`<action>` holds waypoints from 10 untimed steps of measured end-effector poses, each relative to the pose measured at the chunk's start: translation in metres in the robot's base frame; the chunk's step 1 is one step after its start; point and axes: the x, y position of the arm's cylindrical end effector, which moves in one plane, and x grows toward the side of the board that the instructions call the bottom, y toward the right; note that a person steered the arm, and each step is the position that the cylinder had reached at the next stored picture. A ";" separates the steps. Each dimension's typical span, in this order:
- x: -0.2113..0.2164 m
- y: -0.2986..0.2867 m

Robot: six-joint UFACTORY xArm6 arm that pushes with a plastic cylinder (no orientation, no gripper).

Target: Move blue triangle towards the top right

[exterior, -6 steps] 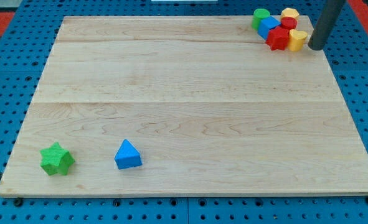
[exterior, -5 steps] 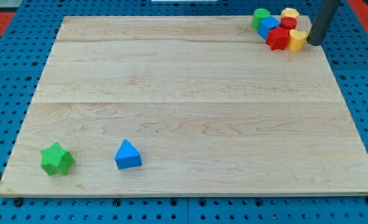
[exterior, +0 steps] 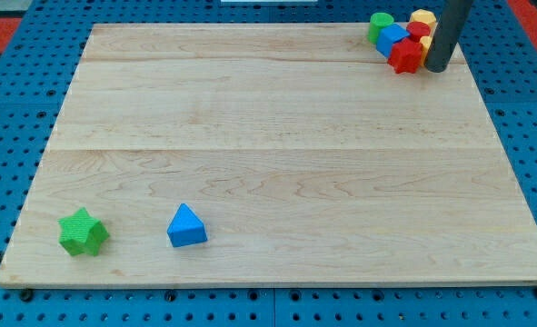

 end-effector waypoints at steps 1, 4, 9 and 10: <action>0.043 -0.003; 0.078 -0.277; 0.308 -0.343; 0.295 -0.385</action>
